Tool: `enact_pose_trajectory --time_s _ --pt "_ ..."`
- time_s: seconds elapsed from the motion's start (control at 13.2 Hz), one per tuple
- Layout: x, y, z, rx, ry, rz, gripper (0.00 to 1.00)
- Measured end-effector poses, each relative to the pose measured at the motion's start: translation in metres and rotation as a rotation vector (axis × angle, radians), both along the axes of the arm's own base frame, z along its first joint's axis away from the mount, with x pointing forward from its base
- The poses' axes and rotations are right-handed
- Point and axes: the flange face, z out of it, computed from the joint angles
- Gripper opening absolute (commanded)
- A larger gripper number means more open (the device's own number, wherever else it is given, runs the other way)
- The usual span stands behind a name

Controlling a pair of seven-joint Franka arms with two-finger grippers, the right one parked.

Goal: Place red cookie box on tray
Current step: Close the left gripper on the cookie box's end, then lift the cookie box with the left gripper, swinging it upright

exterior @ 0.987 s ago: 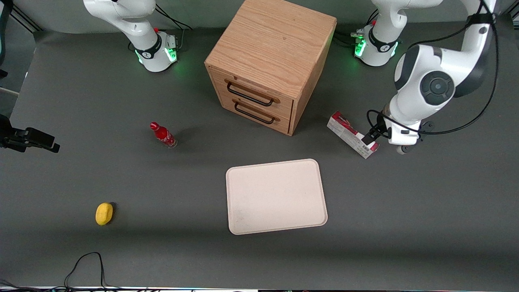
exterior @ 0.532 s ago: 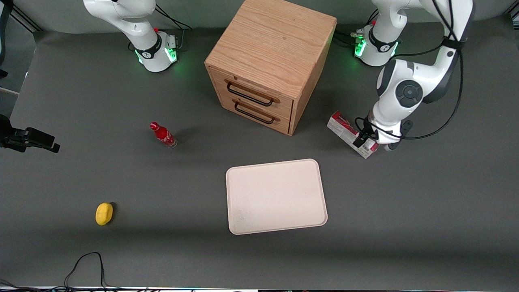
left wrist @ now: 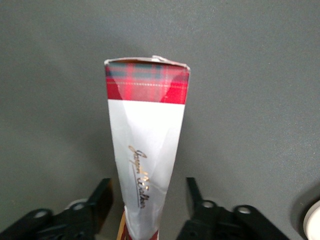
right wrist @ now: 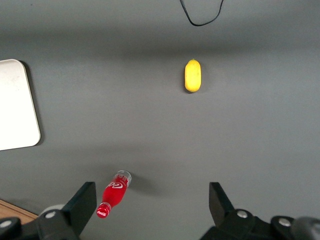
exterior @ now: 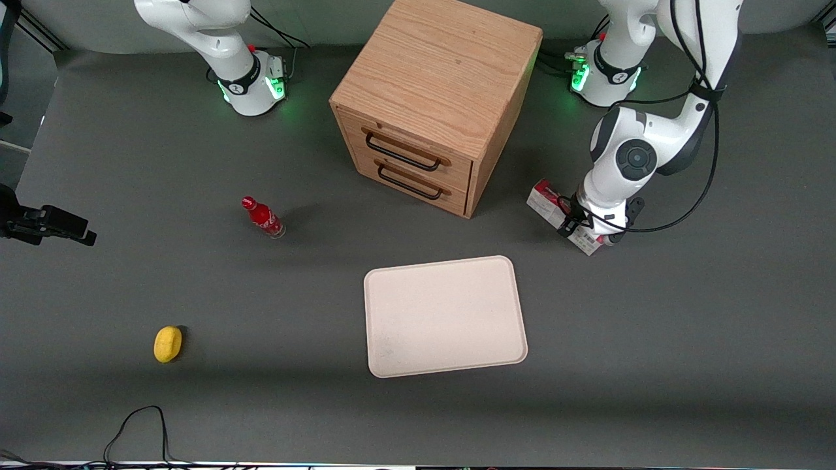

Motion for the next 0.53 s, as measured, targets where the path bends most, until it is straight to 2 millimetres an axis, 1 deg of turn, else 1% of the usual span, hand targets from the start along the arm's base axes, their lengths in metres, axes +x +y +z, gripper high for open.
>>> enact_pose_trajectory --time_s 0.15,0.3,0.46,0.53 --pt "-0.002 -0.005 0.000 -0.002 0.001 -0.015 0.00" --pt "-0.003 -0.006 0.001 -0.001 0.013 -0.083 0.00" --pt "0.007 -0.005 0.010 -0.008 0.010 -0.170 0.00" --pt "0.017 -0.004 0.021 -0.013 0.000 -0.211 0.00"
